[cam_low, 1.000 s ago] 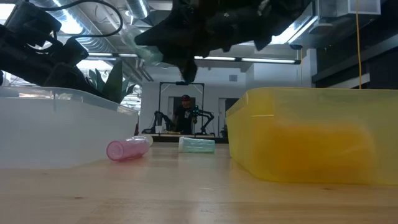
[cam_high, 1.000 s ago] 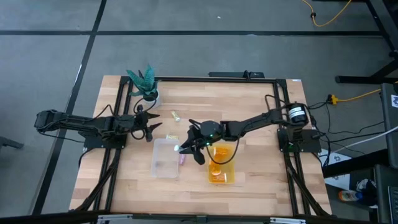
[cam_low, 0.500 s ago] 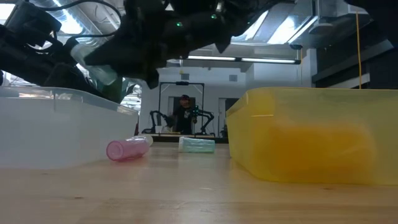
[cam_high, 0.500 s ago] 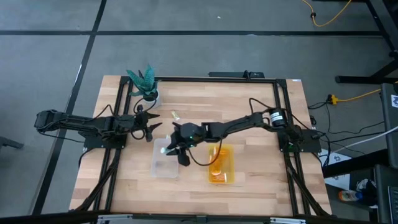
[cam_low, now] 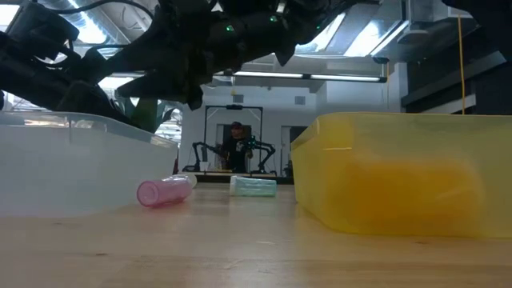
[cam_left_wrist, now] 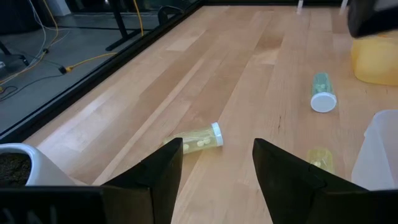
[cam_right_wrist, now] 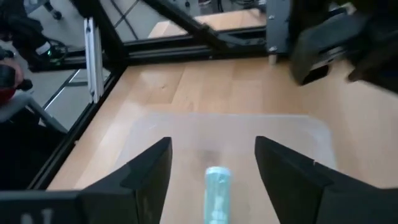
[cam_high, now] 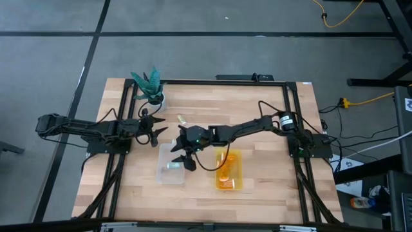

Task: Pick and place medicine bottles into bin by pill shape (circle, oval)
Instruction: Put the blue pill bottle into the transparent bin

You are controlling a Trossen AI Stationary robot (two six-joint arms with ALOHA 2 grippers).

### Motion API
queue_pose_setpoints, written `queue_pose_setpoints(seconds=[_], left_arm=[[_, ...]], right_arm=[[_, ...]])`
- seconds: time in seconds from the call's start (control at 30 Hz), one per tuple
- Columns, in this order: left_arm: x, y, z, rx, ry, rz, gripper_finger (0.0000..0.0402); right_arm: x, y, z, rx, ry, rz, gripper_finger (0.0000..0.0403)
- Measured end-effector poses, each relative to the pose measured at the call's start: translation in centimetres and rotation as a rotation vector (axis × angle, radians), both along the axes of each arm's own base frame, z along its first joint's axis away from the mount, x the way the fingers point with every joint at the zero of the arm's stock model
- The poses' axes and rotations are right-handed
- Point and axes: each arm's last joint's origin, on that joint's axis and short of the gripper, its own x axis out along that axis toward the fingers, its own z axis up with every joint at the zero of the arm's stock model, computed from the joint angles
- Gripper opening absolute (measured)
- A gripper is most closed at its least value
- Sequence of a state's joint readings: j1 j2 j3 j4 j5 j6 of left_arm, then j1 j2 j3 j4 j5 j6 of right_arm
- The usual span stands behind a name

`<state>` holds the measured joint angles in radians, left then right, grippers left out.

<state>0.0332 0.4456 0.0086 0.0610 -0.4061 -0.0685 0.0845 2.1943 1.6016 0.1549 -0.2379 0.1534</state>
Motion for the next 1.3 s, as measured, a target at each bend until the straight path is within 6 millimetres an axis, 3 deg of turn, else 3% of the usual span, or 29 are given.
queue_pose_setpoints(seconds=[0.13,0.37,0.8,1.13,1.3], left_arm=[[0.0,0.0,0.0,0.0,0.0,0.0,0.019],[0.0,0.0,0.0,-0.001,0.002,0.0,0.019],[0.0,0.0,-0.1,0.0,0.009,0.0,0.019],[0.0,0.0,-0.1,0.0,0.008,0.0,0.019],[0.0,0.0,-0.1,0.0,0.009,0.0,0.019]], right_arm=[[-0.3,-1.3,1.5,0.004,-0.017,-0.027,0.0236],[-0.6,-3.2,2.4,-0.023,0.0,-0.116,0.0236],[-2.9,-6.5,0.1,-0.099,0.372,-0.384,0.0236],[-5.1,-6.8,-0.2,-0.093,0.602,-0.451,0.0236],[-5.6,-6.0,-0.3,-0.048,0.665,-0.444,0.0236]])
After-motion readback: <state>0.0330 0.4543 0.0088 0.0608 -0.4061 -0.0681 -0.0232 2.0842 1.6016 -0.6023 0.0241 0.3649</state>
